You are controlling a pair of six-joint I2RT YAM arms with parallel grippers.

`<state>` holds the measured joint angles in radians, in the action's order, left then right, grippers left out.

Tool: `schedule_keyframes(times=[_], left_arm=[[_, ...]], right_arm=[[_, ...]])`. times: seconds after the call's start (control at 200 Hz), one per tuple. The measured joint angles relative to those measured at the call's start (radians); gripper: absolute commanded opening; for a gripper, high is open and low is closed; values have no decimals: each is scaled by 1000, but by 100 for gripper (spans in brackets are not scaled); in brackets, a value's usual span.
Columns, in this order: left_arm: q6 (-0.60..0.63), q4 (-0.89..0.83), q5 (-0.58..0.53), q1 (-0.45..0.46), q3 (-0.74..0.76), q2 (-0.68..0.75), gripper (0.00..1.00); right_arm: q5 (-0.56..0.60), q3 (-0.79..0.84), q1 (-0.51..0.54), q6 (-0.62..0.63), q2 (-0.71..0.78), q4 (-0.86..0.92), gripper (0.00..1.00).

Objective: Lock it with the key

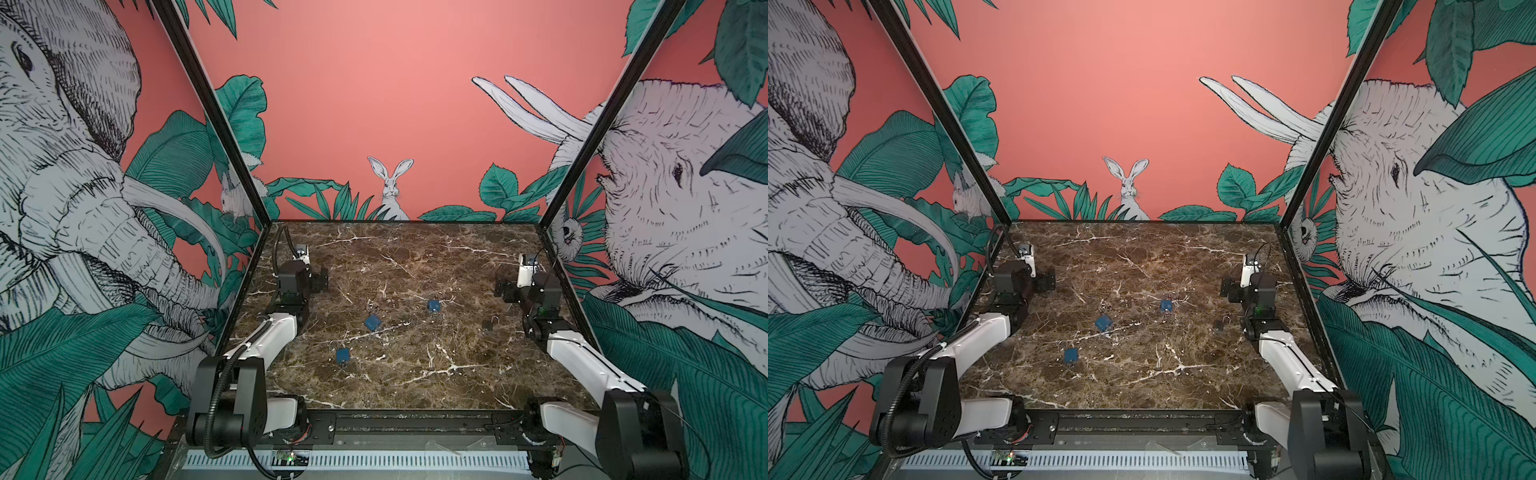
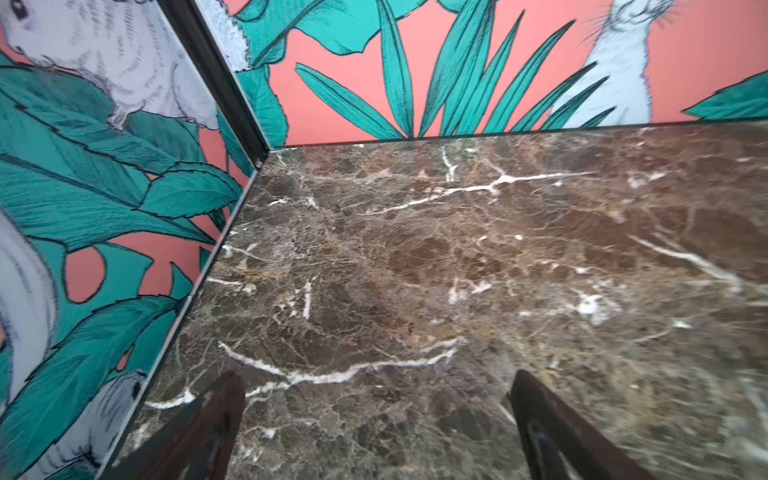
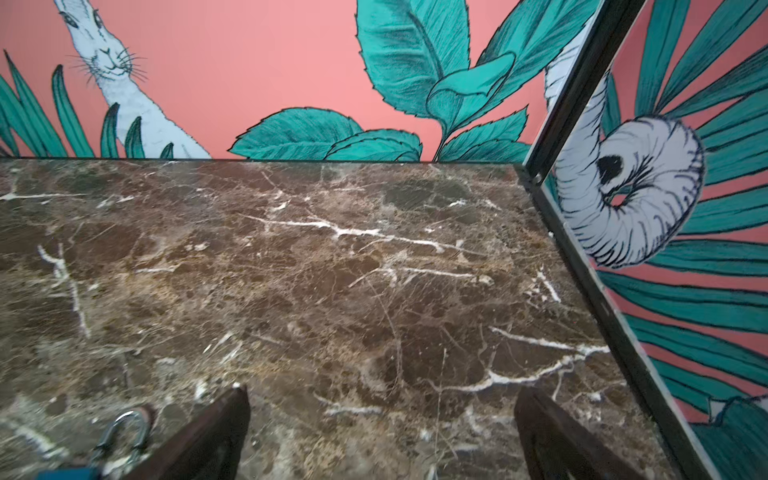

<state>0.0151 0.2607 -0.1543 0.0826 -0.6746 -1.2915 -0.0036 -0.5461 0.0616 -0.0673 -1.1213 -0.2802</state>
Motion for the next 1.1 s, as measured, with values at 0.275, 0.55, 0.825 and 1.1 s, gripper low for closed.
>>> schedule_keyframes(times=[0.275, 0.55, 0.825, 1.1], left_arm=[[-111, -238, 122, 1, -32, 109, 99], [-224, -458, 178, 63, -96, 117, 100], [-366, -693, 155, 152, -158, 123, 100], [-461, -898, 165, 200, -100, 199, 100]], right_arm=[[16, -74, 70, -83, 122, 284, 99], [70, -203, 157, -271, 89, 553, 99], [57, -236, 282, -379, -9, 720, 99], [52, -248, 370, -410, -40, 822, 99]])
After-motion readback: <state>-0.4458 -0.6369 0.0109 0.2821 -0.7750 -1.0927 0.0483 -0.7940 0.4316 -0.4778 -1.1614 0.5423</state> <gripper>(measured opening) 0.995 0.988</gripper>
